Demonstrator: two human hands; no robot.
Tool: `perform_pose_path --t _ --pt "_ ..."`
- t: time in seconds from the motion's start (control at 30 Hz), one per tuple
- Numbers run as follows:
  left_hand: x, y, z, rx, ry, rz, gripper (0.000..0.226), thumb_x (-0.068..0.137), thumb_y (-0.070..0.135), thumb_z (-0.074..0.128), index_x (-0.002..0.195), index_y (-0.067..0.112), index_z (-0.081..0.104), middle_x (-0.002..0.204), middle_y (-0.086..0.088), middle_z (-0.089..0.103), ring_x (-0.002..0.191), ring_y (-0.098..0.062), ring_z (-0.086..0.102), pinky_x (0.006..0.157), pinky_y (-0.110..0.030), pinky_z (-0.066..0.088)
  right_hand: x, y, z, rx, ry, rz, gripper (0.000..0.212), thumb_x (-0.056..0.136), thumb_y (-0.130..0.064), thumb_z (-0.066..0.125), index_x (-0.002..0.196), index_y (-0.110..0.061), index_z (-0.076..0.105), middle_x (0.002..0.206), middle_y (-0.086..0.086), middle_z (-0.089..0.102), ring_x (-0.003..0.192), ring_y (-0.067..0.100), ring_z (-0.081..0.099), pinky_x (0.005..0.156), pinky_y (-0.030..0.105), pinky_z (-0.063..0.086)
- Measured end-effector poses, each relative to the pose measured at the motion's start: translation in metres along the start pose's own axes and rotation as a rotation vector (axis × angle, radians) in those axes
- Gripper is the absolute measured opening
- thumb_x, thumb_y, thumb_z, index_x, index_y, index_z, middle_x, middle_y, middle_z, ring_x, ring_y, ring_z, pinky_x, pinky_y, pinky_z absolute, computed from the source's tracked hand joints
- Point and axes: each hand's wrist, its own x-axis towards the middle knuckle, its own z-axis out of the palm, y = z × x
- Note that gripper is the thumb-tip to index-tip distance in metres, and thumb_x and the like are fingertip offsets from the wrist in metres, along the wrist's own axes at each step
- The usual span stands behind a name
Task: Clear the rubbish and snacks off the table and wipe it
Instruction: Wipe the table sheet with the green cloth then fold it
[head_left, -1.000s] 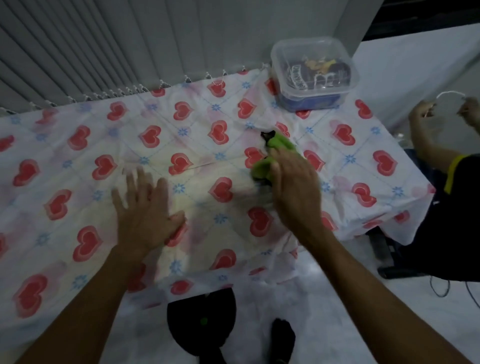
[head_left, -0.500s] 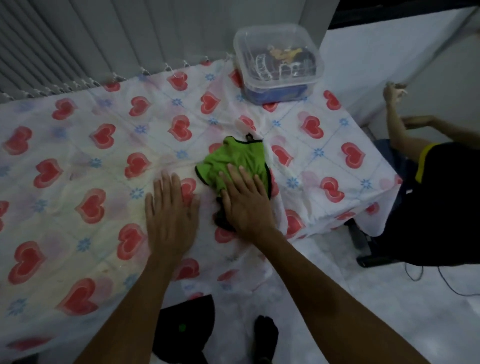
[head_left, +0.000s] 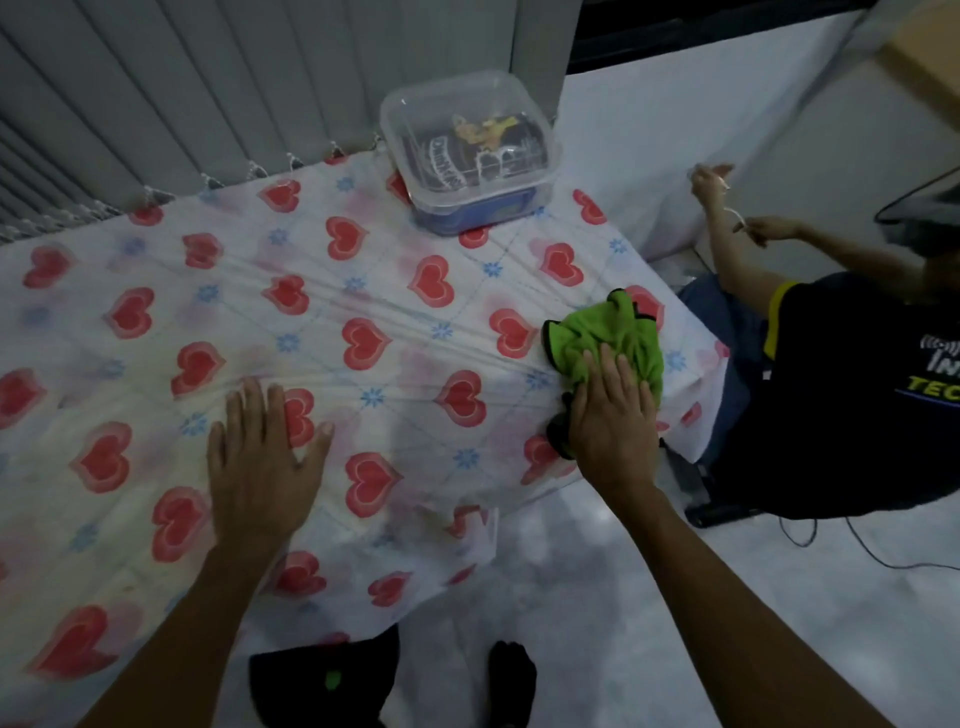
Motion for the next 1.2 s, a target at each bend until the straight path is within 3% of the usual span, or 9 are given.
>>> perform_pose_path --t 0.23,0.33,0.47,0.6,0.7,0.83,1.03,1.2 --pt "-0.005 -0.013 -0.007 -0.013 -0.121 0.039 0.098 0.091 0.077 0.015 0.160 0.009 0.023 0.169 -0.015 0.015 0.156 -0.034 0.016 0.124 -0.056 0.020 0.008 0.017 -0.033 0.113 -0.015 0.063 0.055 0.107 -0.037 0.018 0.149 -0.014 0.043 0.156 0.008 0.043 0.147 0.026 0.035 0.120 0.049 0.028" --pt "-0.010 -0.010 -0.020 -0.034 -0.084 0.079 0.093 0.092 0.074 0.023 0.160 0.010 0.024 0.169 -0.014 0.017 0.156 -0.034 0.015 0.125 -0.055 0.017 -0.001 -0.023 -0.073 0.305 0.099 -0.074 0.066 0.107 -0.046 0.009 0.139 -0.011 0.053 0.144 0.012 0.055 0.137 0.029 0.047 0.115 0.050 0.034" --pt "-0.008 0.014 -0.036 -0.037 0.010 0.122 0.080 0.098 0.065 0.036 0.158 0.014 0.028 0.168 -0.013 0.021 0.155 -0.031 0.019 0.123 -0.053 0.016 -0.013 -0.116 -0.103 0.427 0.188 -0.276 0.047 0.106 -0.030 0.028 0.136 -0.007 0.054 0.142 0.016 0.057 0.135 0.032 0.050 0.115 0.051 0.037" --pt "0.011 0.021 -0.023 0.049 -0.046 0.147 0.074 0.100 0.057 0.023 0.162 0.016 0.019 0.170 -0.013 0.012 0.157 -0.030 0.012 0.125 -0.057 0.011 -0.020 -0.207 -0.057 0.330 -0.012 -0.547 0.049 0.105 -0.039 0.027 0.144 -0.020 0.050 0.153 0.009 0.045 0.145 0.030 0.037 0.117 0.052 0.030" --pt "0.016 0.011 -0.003 0.040 -0.117 0.058 0.078 0.097 0.050 0.039 0.163 0.017 0.013 0.171 -0.011 0.000 0.158 -0.029 0.001 0.124 -0.061 0.008 -0.026 -0.233 -0.004 0.169 -0.160 -0.644 0.049 0.104 -0.044 0.029 0.145 -0.026 0.049 0.157 0.006 0.041 0.146 0.030 0.034 0.116 0.059 0.024" --pt "0.010 0.009 0.007 -0.022 -0.061 -0.009 0.074 0.098 0.056 0.018 0.164 0.022 0.012 0.171 -0.005 0.007 0.158 -0.024 0.005 0.122 -0.064 0.009 -0.025 -0.205 0.029 0.038 -0.176 -0.641 0.054 0.103 -0.044 0.025 0.151 -0.025 0.041 0.165 -0.001 0.025 0.154 0.025 0.017 0.119 0.060 0.014" --pt "0.009 0.010 0.008 -0.043 -0.011 -0.030 0.075 0.102 0.066 0.023 0.161 0.019 0.026 0.169 -0.005 0.019 0.157 -0.026 0.017 0.122 -0.063 0.016 -0.015 -0.161 0.023 0.012 -0.097 -0.354 0.055 0.103 -0.042 0.023 0.155 -0.025 0.033 0.165 -0.004 0.023 0.154 0.021 0.017 0.120 0.056 0.019" --pt "0.012 0.010 0.005 -0.054 -0.054 -0.031 0.077 0.101 0.068 0.022 0.160 0.018 0.027 0.169 -0.006 0.021 0.156 -0.028 0.018 0.121 -0.064 0.017 -0.009 -0.109 0.005 -0.006 -0.151 -0.186 0.066 0.097 -0.043 0.012 0.152 -0.018 0.038 0.164 0.001 0.026 0.153 0.022 0.019 0.121 0.052 0.020"
